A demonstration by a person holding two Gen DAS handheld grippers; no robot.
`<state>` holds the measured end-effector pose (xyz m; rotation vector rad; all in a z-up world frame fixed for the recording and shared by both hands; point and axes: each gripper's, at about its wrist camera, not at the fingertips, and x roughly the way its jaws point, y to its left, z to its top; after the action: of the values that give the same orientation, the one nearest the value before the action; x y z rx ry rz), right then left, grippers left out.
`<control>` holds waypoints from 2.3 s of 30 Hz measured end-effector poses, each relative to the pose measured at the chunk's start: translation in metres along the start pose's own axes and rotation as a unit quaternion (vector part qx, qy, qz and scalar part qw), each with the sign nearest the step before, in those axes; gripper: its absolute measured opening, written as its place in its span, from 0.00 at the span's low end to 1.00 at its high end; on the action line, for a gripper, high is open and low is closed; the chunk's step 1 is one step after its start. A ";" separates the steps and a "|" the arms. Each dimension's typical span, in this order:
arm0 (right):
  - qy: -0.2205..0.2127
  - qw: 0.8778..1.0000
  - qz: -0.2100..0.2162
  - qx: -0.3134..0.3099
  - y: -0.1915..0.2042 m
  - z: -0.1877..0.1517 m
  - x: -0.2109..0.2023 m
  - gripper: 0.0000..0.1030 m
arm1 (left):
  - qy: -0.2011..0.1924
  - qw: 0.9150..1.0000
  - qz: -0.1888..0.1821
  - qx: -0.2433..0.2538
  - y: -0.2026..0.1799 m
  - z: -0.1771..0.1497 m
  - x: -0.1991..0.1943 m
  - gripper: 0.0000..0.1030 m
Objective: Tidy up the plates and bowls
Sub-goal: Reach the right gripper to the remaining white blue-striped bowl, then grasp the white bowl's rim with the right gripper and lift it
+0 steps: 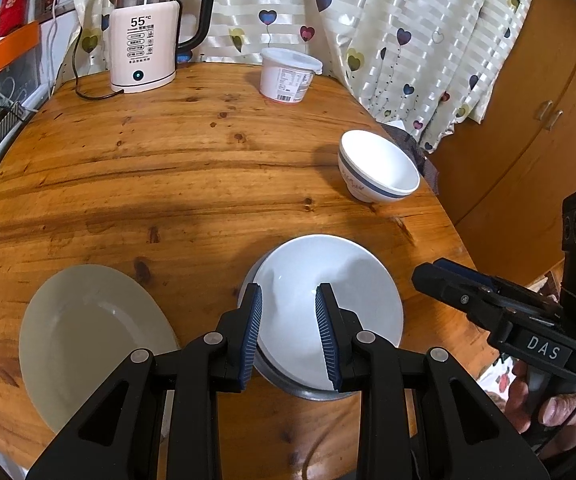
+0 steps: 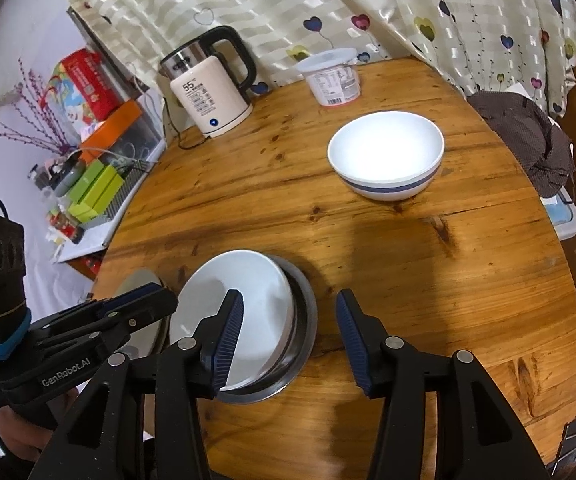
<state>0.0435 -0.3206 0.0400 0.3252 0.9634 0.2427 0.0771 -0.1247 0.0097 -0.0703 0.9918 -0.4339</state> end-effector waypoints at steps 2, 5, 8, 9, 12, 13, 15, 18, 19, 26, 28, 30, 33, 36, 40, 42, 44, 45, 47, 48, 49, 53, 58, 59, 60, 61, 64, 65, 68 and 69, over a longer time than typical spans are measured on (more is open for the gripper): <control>-0.002 1.000 -0.001 0.003 -0.003 0.001 -0.001 0.47 | 0.001 1.000 0.000 0.001 -0.001 0.001 0.002 0.28; -0.003 1.000 -0.003 0.009 -0.008 0.002 -0.002 0.47 | 0.003 1.000 -0.001 0.004 -0.003 0.004 0.005 0.28; -0.003 1.000 -0.007 0.014 -0.012 0.003 -0.002 0.47 | 0.004 1.000 -0.002 0.008 -0.006 0.006 0.008 0.28; -0.003 1.000 -0.008 0.016 -0.013 0.004 -0.002 0.47 | 0.005 1.000 -0.003 0.008 -0.007 0.008 0.009 0.28; -0.001 1.000 -0.011 0.021 -0.018 0.006 -0.001 0.47 | 0.008 1.000 -0.006 0.010 -0.009 0.010 0.012 0.28; -0.001 1.000 -0.012 0.023 -0.020 0.007 -0.001 0.47 | 0.009 1.000 -0.008 0.010 -0.009 0.011 0.013 0.28; -0.001 1.000 -0.016 0.026 -0.024 0.009 -0.001 0.47 | 0.011 1.000 -0.011 0.010 -0.010 0.014 0.015 0.28; -0.001 0.999 -0.019 0.031 -0.028 0.012 0.000 0.47 | 0.014 1.000 -0.016 0.007 -0.009 0.019 0.019 0.28; -0.001 0.999 -0.020 0.032 -0.030 0.013 0.000 0.47 | 0.015 1.000 -0.016 0.006 -0.009 0.021 0.021 0.28; 0.004 0.999 -0.025 0.038 -0.039 0.022 0.007 0.47 | 0.022 1.000 -0.022 -0.001 -0.005 0.028 0.030 0.28; 0.004 0.999 -0.027 0.041 -0.041 0.024 0.009 0.47 | 0.023 0.999 -0.023 -0.002 -0.004 0.032 0.033 0.28; 0.005 0.999 -0.028 0.044 -0.044 0.027 0.011 0.47 | 0.024 0.999 -0.024 -0.003 -0.003 0.036 0.036 0.28; 0.005 0.998 -0.030 0.047 -0.048 0.030 0.014 0.47 | 0.027 0.999 -0.025 -0.004 -0.002 0.040 0.041 0.28; 0.002 0.998 -0.034 0.052 -0.054 0.034 0.016 0.46 | 0.030 0.999 -0.024 -0.003 -0.003 0.044 0.046 0.28; -0.002 0.997 -0.039 0.061 -0.063 0.039 0.017 0.41 | 0.038 0.999 -0.028 -0.001 -0.005 0.050 0.053 0.28; -0.007 0.997 -0.042 0.065 -0.068 0.043 0.016 0.38 | 0.039 0.999 -0.030 0.003 -0.008 0.054 0.055 0.28; -0.011 0.997 -0.044 0.068 -0.072 0.047 0.016 0.37 | 0.042 0.998 -0.035 0.005 -0.011 0.058 0.057 0.28; -0.014 0.997 -0.045 0.069 -0.074 0.048 0.015 0.36 | 0.044 0.998 -0.039 0.004 -0.012 0.061 0.059 0.28; -0.018 0.996 -0.047 0.071 -0.079 0.053 0.015 0.36 | 0.048 0.998 -0.045 0.000 -0.011 0.064 0.062 0.28; -0.019 0.996 -0.048 0.073 -0.081 0.054 0.015 0.35 | 0.050 0.998 -0.047 -0.002 -0.012 0.066 0.064 0.28; -0.020 0.996 -0.049 0.075 -0.083 0.056 0.016 0.34 | 0.051 0.998 -0.048 -0.004 -0.012 0.068 0.066 0.28; -0.023 0.995 -0.047 0.084 -0.092 0.064 0.019 0.31 | 0.057 0.997 -0.057 -0.011 -0.014 0.078 0.072 0.28; -0.025 0.995 -0.040 0.093 -0.098 0.072 0.025 0.29 | 0.060 0.995 -0.072 -0.015 -0.022 0.091 0.080 0.28; -0.026 0.994 -0.038 0.095 -0.099 0.073 0.026 0.29 | 0.062 0.995 -0.074 -0.015 -0.023 0.094 0.081 0.28; -0.026 0.994 -0.037 0.096 -0.101 0.075 0.027 0.28 | 0.063 0.995 -0.076 -0.015 -0.025 0.096 0.083 0.28; -0.027 0.994 -0.038 0.097 -0.102 0.076 0.028 0.28 | 0.065 0.995 -0.080 -0.013 -0.027 0.099 0.086 0.28; -0.027 0.994 -0.038 0.101 -0.106 0.081 0.032 0.28 | 0.071 0.994 -0.083 -0.011 -0.032 0.104 0.094 0.28; -0.027 0.994 -0.038 0.102 -0.107 0.082 0.033 0.28 | 0.072 0.994 -0.084 -0.011 -0.032 0.105 0.095 0.28; -0.025 0.993 -0.033 0.110 -0.113 0.086 0.038 0.28 | 0.079 0.993 -0.088 -0.013 -0.034 0.107 0.102 0.28; -0.024 0.993 -0.030 0.114 -0.115 0.086 0.040 0.27 | 0.081 0.992 -0.091 -0.015 -0.034 0.107 0.103 0.28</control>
<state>0.1438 -0.4272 0.0125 0.5080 0.9542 0.0689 0.2027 -0.2108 -0.0047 -0.1554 1.1572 -0.5981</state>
